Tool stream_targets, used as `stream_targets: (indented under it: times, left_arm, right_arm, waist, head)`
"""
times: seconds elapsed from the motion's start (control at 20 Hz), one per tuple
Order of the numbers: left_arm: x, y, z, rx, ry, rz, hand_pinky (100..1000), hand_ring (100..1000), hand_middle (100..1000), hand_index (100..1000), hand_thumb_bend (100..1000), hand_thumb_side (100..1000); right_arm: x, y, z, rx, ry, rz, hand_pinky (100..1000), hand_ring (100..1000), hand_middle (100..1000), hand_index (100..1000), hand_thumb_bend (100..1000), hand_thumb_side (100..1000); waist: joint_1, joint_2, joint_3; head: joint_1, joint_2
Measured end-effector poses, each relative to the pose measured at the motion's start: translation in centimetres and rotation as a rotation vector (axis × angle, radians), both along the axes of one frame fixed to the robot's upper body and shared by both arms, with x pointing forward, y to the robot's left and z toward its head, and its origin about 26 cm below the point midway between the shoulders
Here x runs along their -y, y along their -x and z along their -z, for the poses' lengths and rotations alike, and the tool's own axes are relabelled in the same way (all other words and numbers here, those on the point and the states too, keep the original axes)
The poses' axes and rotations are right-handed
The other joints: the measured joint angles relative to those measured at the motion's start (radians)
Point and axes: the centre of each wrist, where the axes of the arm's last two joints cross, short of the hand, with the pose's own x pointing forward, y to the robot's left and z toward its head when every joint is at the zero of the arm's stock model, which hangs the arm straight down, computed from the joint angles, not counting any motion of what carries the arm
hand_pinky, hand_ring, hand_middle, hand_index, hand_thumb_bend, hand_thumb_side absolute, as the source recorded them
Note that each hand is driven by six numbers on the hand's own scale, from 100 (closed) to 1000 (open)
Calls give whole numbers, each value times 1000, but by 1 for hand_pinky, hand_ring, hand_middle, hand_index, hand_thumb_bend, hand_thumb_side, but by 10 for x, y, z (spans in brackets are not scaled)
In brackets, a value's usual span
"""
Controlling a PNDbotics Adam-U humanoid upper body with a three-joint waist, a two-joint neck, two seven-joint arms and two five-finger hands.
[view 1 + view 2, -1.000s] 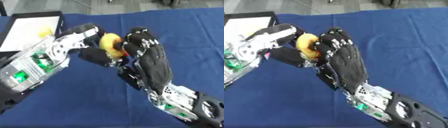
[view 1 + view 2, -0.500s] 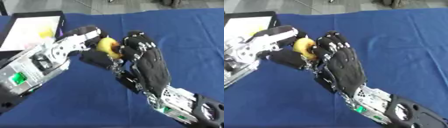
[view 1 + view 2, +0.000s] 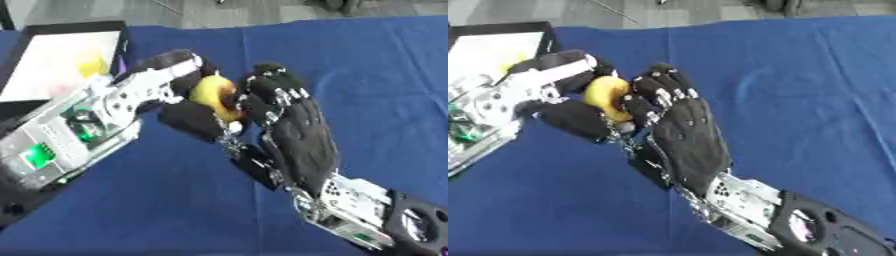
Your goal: Pick up the objects with one hand, pass them to the other hand, and then place them into the box on the other side of the table.
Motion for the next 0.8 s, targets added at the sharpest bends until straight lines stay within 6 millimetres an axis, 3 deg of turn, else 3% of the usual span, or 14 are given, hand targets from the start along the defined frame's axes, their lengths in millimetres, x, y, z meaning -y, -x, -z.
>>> stream_targets:
  times: [0.05, 0.15, 0.2, 0.4, 0.8]
  left_arm:
    - [-1, -1, 1, 4, 4, -2, 705, 593, 460, 489, 171, 140]
    - [-3, -4, 2, 13, 17, -7, 706, 596, 460, 491, 186, 121]
    - [-6, -7, 2, 18, 25, -17, 705, 595, 459, 490, 195, 110]
    - [-35, -28, 6, 25, 20, -131, 698, 585, 451, 481, 225, 100]
    - [-96, -58, 9, 49, 73, -329, 689, 571, 426, 463, 237, 100]
  right_arm:
    - [0, 0, 0, 0, 6, 13, 777, 771, 716, 741, 509, 161]
    - [1, 0, 2, -10, 27, 50, 819, 846, 814, 836, 414, 442]
    - [2, 1, 3, -15, 39, 73, 829, 865, 838, 856, 395, 529]
    - [5, 0, 2, -12, 76, 166, 848, 896, 875, 894, 382, 590]
    - [9, -1, 1, 5, 105, 240, 853, 896, 876, 894, 387, 549]
  waist:
    - [0, 0, 0]
    - [0, 0, 0]
    - [0, 0, 0]
    - [1, 0, 0]
    - [-1, 4, -2]
  head:
    - [0, 0]
    - [0, 0]
    - [0, 0]
    - [-1, 0]
    - [0, -1]
